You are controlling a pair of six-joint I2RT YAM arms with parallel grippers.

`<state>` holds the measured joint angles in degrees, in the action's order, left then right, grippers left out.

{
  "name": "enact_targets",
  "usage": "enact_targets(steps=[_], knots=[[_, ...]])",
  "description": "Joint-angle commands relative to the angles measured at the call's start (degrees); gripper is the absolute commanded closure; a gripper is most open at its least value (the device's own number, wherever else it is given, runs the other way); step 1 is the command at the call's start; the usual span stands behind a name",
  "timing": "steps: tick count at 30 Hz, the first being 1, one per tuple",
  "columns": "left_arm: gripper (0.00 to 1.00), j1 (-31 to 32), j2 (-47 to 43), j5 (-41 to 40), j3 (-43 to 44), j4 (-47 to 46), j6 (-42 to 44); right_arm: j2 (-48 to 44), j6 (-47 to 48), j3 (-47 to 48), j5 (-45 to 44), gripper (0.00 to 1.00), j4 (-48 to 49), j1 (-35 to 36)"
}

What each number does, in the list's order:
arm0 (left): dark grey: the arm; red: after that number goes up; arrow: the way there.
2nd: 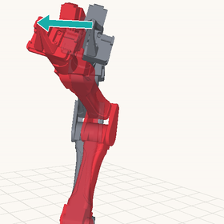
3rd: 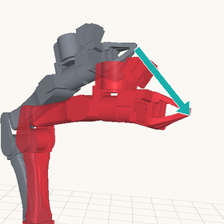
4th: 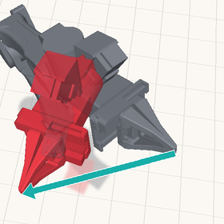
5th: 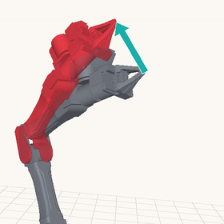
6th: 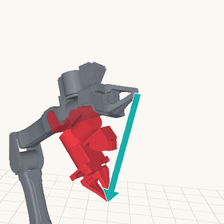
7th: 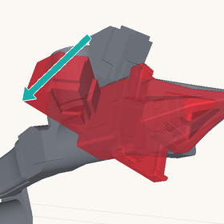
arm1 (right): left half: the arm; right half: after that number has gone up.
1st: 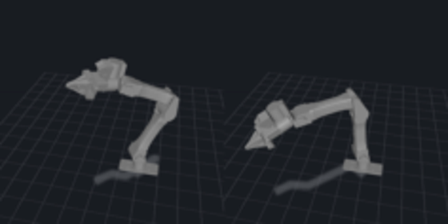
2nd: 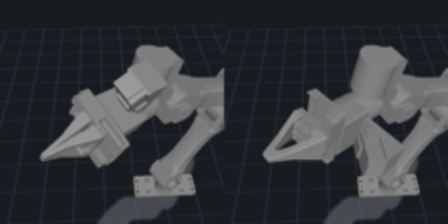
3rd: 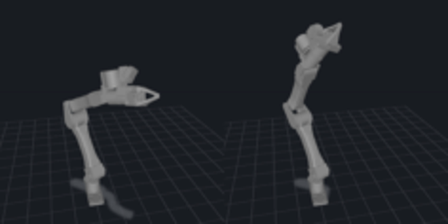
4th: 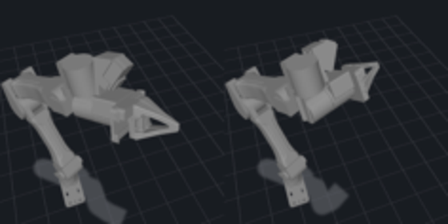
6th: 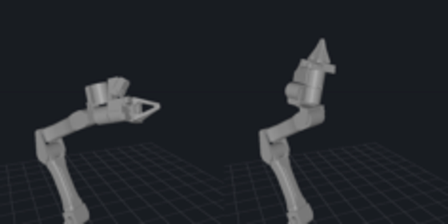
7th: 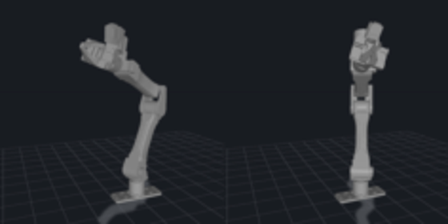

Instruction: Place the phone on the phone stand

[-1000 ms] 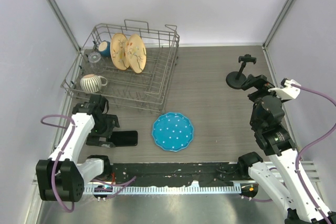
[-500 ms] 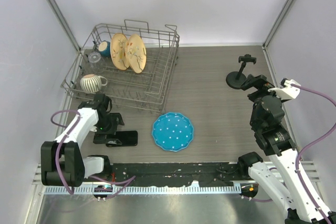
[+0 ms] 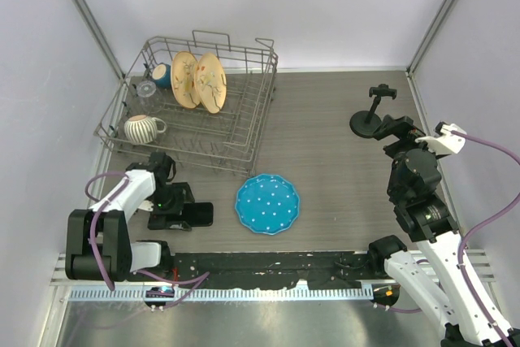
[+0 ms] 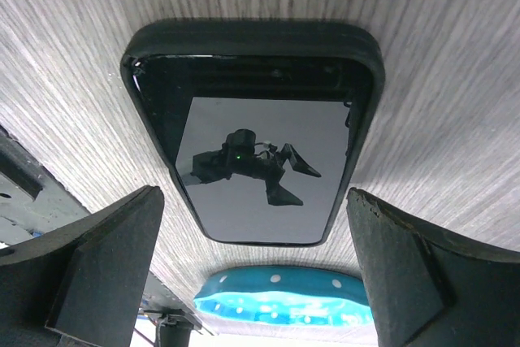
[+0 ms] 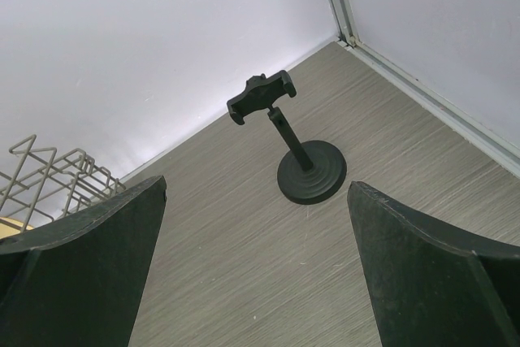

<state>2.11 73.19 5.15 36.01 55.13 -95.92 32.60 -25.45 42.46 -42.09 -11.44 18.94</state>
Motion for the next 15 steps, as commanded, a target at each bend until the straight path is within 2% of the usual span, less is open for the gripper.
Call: enact_targets(steps=[1, 12, 15], knots=[[0.00, -0.26, -0.50, -0.14, -1.29, -0.46, -1.02, -0.43, -0.12, -0.09, -0.72, 0.01, 2.74, 0.40], [0.00, -0.35, 0.99, -1.54, -2.70, -2.75, -1.46, -0.26, -0.12, -0.18, -0.63, 0.01, 2.83, 0.40], [0.03, -0.26, 1.61, -1.54, -3.84, -4.24, -1.81, -0.26, -0.12, -0.18, -0.63, 0.01, 2.83, 0.40]])
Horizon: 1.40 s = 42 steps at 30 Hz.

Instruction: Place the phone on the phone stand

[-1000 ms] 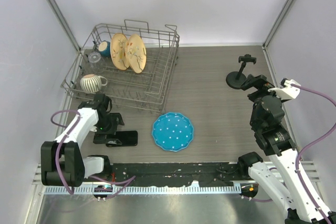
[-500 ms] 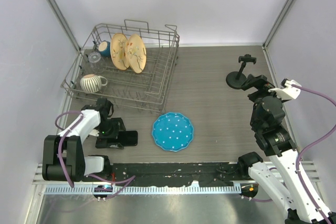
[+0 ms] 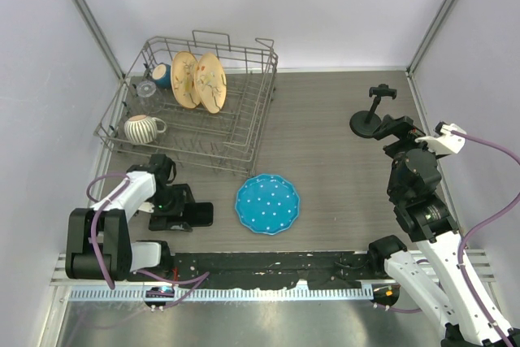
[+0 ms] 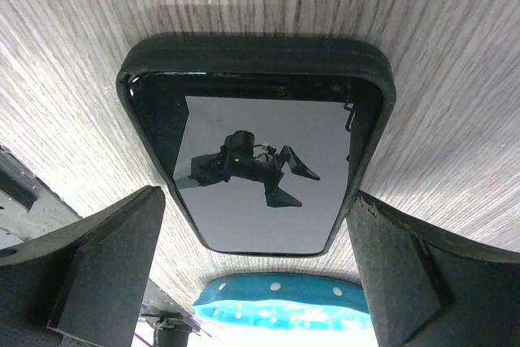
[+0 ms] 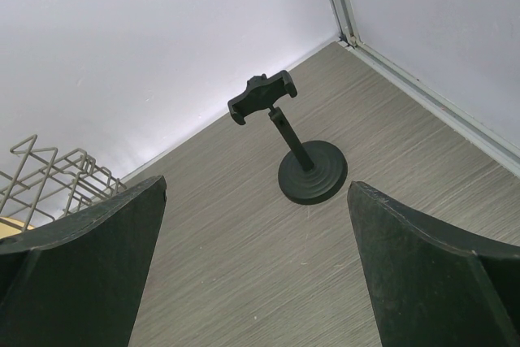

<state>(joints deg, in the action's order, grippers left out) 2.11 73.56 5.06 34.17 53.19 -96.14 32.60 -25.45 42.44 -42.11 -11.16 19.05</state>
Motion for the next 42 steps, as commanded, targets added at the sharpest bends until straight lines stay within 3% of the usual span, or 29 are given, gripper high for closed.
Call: enact_targets(steps=[1, 5, 11, 12, 17, 20, 21, 29, 36, 39, 42], knots=[[0.04, -0.35, 1.41, -1.54, -2.27, -2.47, -1.68, -0.26, -0.12, -0.16, -0.69, 0.01, 2.46, 0.20], [0.05, -0.26, 1.24, -2.77, -3.67, -3.53, -2.30, -0.26, -0.21, -0.33, -0.61, 0.01, 2.72, 0.29], [0.18, -0.26, -0.08, -8.22, -4.99, -3.97, -2.74, -0.17, -0.12, -0.25, -0.61, 0.01, 2.81, 0.29], [0.28, -0.26, -0.61, -8.48, -5.43, -5.01, -2.74, -0.17, -0.12, -0.25, -0.69, 0.01, 2.72, 0.29], [0.54, -0.26, -3.77, -6.83, -10.17, -9.85, -2.91, 0.01, -0.04, -0.25, -0.78, 0.01, 2.72, 0.29], [0.92, -0.26, -8.77, -6.99, -10.79, -9.34, -2.56, 0.18, -0.04, -0.25, -0.70, 0.01, 2.63, 0.37], [1.00, -0.26, -10.18, -7.43, -10.62, -7.16, -2.48, 0.18, 0.05, -0.25, -0.70, 0.01, 2.72, 0.38], [1.00, -0.35, -28.09, -12.61, -2.72, 7.34, -1.77, 0.53, -0.04, -0.16, -0.52, 0.01, 2.63, 0.29], [1.00, -0.35, -39.08, -16.83, 5.10, 13.17, 0.86, 0.62, -0.04, -0.16, -0.43, 0.01, 2.63, 0.29], [1.00, -0.35, -38.41, -19.47, 11.25, 15.98, 4.89, 0.71, -0.04, -0.16, 0.09, 0.01, 2.72, 0.29], [1.00, -0.26, -38.32, -21.84, 18.63, 12.66, 13.85, 0.89, 0.31, -0.16, 1.41, 0.01, 2.98, 0.20]])
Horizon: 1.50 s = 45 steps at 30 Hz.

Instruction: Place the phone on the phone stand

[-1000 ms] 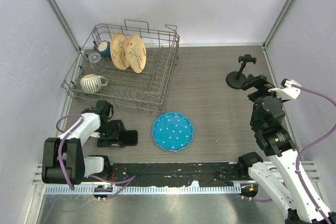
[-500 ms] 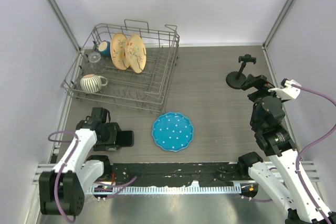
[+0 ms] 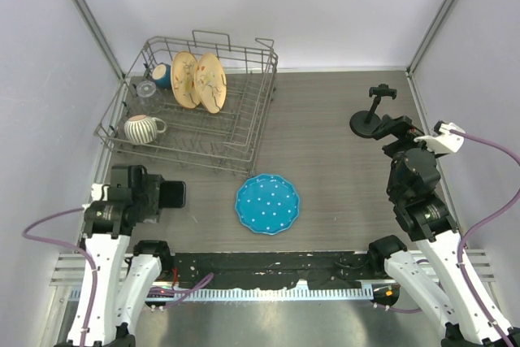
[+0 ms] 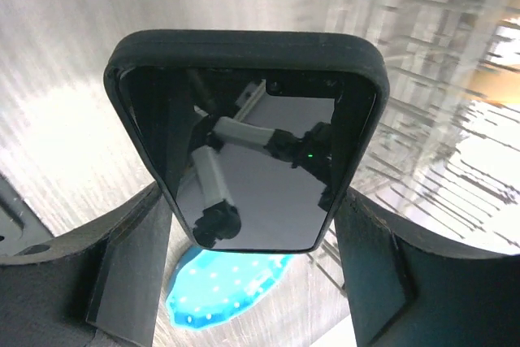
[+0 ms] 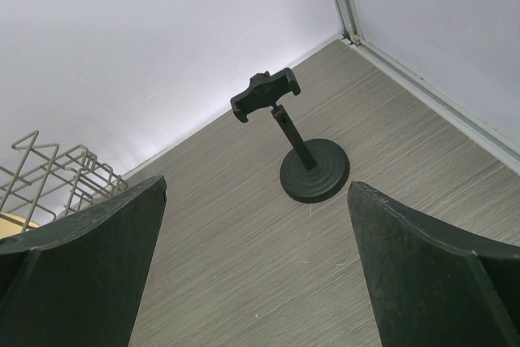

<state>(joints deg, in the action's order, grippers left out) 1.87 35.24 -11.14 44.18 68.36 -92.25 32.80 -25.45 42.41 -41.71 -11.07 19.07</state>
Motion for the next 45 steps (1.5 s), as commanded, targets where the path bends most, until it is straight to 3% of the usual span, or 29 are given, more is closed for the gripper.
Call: enact_targets(steps=[1, 4, 7, 10, 12, 16, 18, 19, 20, 22, 24, 27, 30, 35, 38, 45], knots=[[1.00, -0.11, -0.52, -6.61, 12.81, -4.01, 12.33, 0.95, 0.75, -0.23, 2.50, 0.01, 3.07, 0.26], [1.00, -0.11, -0.18, -10.83, 22.83, -8.31, 23.39, 1.65, 1.72, 0.04, 6.36, 0.01, 3.34, 0.27], [1.00, -0.11, 0.61, -8.92, 29.44, -17.00, 35.18, 2.53, 3.21, 0.30, 11.10, 0.01, 3.51, 0.27], [0.99, -0.02, 2.63, 4.06, 30.18, -32.08, 42.49, 3.59, 4.97, 0.39, 17.34, 0.01, 3.95, 0.27], [0.99, -0.11, 3.95, 15.89, 26.68, -39.06, 42.42, 4.64, 6.11, 0.65, 21.30, 0.01, 3.95, 0.27], [1.00, 0.94, 11.58, 27.29, 24.72, -50.76, 40.04, 7.27, 7.26, 1.35, 31.32, 0.02, 4.39, 0.27], [0.99, 7.59, 17.47, 26.79, 27.08, -52.36, 42.31, 9.99, 7.43, 2.14, 37.73, 0.02, 4.39, 0.26], [1.00, 11.19, 19.75, 22.08, 28.66, -52.54, 46.50, 11.14, 7.52, 2.41, 40.02, 0.02, 4.39, 0.27], [1.00, 19.75, 23.69, 19.60, 30.24, -52.62, 49.42, 12.19, 7.52, 2.76, 47.61, 0.02, 4.39, 0.27], [1.00, 26.75, 28.45, 13.02, 35.34, -52.63, 55.03, 15.80, 7.79, 3.55, 56.09, 0.02, 5.70, 0.27], [0.99, 32.64, 34.33, 11.66, 38.77, -53.67, 56.47, 17.99, 7.79, 4.43, 66.62, 0.02, 6.67, 0.70], [1.00, 36.87, 39.10, 10.96, 40.62, -57.97, 58.40, 19.23, 7.70, 5.13, 67.38, 0.01, 6.59, 1.93], [1.00, 39.69, 44.02, 9.56, 43.16, -61.85, 61.13, 17.92, 9.10, 5.66, 62.38, 0.01, 4.22, 2.99], [1.00, 39.97, 50.53, 4.81, 47.04, -64.57, 57.71, 13.18, 6.30, 2.42, 60.79, 0.02, 10.80, 3.08], [1.00, 39.97, 52.81, 5.42, 49.06, -66.33, 56.22, 13.60, 5.50, 2.58, 59.92, 0.02, 14.58, 3.08], [1.00, 39.97, 55.63, 12.87, 51.27, -67.38, 54.63, 17.99, 7.17, 9.60, 51.21, 0.07, 11.42, 3.17]])
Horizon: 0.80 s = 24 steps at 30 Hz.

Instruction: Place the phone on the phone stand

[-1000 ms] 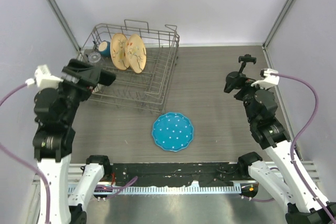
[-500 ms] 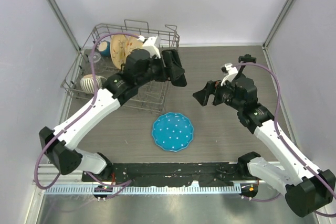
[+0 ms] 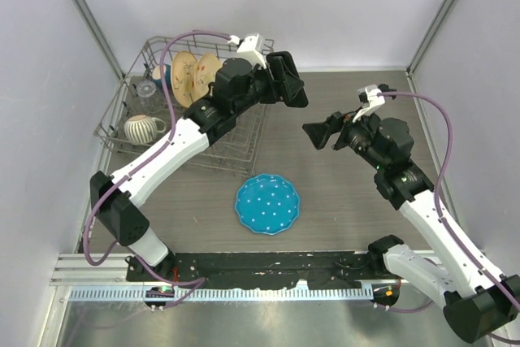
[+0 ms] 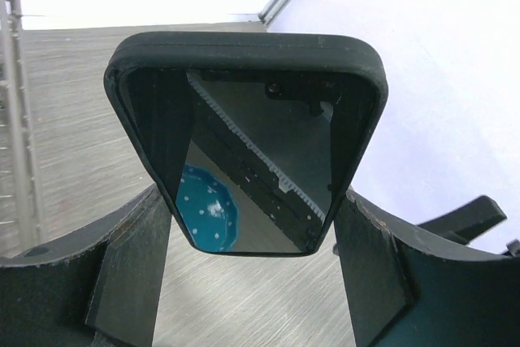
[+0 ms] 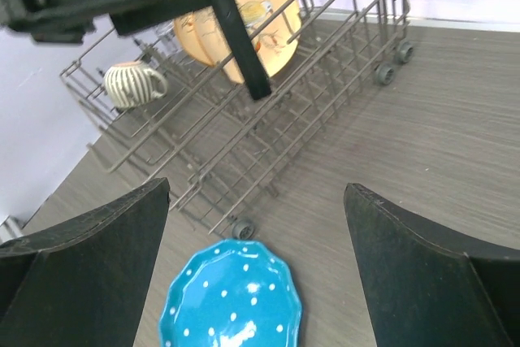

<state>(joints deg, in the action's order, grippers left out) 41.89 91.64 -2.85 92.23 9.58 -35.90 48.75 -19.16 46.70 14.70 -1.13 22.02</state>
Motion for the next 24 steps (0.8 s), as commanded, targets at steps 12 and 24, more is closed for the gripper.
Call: enact_targets(steps=[12, 24], knots=[[1.00, 1.35, 1.09, 13.14, -0.29, -13.19, -6.64, -3.40, 5.89, 5.95, -9.52, 0.28, -2.21, 0.13], [1.00, 6.45, 4.51, 12.61, 3.93, -10.20, -4.97, 2.31, 4.92, 8.67, -7.40, 0.41, -2.39, 0.22]])
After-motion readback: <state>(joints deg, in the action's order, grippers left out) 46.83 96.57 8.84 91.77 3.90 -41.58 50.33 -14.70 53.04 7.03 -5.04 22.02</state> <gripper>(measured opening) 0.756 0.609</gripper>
